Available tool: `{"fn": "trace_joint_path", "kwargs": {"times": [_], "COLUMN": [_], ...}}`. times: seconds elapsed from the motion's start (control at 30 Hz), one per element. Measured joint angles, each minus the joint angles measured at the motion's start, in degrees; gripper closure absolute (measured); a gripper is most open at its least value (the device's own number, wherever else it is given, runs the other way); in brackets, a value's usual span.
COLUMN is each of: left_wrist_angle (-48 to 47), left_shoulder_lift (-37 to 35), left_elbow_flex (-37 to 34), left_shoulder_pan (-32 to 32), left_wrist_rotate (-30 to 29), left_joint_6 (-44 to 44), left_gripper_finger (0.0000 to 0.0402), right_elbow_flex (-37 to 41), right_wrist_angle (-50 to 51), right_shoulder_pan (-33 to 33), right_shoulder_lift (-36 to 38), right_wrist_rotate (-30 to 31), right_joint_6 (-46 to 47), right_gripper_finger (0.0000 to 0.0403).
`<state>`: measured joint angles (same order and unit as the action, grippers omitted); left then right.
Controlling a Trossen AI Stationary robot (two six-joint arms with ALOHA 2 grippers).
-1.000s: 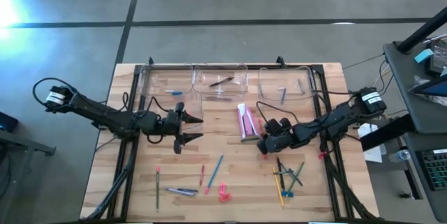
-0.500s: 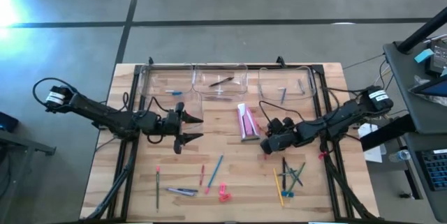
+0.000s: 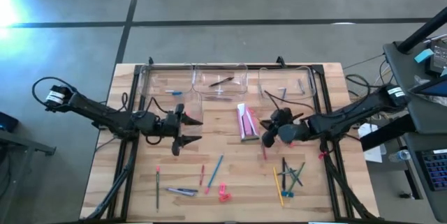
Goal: Sort crayons/erasers/pens/pencils in bins
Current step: Put the orange pencil into the bottom left transparent bin
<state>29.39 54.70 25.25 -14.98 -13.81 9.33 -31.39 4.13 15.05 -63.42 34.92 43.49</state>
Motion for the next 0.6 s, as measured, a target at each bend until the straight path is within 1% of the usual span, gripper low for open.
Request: {"fn": "trace_joint_path", "kwargs": {"times": [0.1,0.13,0.2,0.27,0.37,0.5,0.6], "left_wrist_angle": [0.0,0.04,0.39,0.05,-1.64,-4.8,-7.89], "left_shoulder_lift": [-0.77,-1.06,-1.74,-2.42,-3.59,-6.13,-8.14], "left_elbow_flex": [1.37,2.05,3.21,3.69,4.0,3.99,3.73], "left_shoulder_pan": [-2.55,-3.98,-7.23,-10.58,-14.81,-18.48,-19.73], "left_wrist_rotate": [6.1,7.14,6.66,3.56,-2.86,-9.96,-12.87], "left_joint_6": [1.81,1.53,-0.42,-2.89,-5.58,-6.87,-6.72], "left_gripper_finger": [0.0166,0.0169,0.0179,0.0194,0.0217,0.0242,0.0255], "right_elbow_flex": [-0.03,-0.05,-0.05,-0.27,-3.17,-11.33,-19.06], "right_wrist_angle": [-9.23,-12.46,-18.47,-24.48,-29.03,-29.98,-29.59], "right_shoulder_pan": [-1.72,-2.48,-4.48,-6.94,-10.78,-14.69,-16.66], "right_shoulder_lift": [0.84,0.86,0.46,-0.47,-3.54,-9.84,-16.13], "right_wrist_rotate": [-1.15,-2.28,-4.95,-8.53,-13.74,-19.27,-23.84], "right_joint_6": [-8.48,-11.47,-16.31,-20.81,-25.11,-28.89,-32.13], "right_gripper_finger": [0.0385,0.0385,0.0385,0.0385,0.0385,0.0385,0.0385]}}
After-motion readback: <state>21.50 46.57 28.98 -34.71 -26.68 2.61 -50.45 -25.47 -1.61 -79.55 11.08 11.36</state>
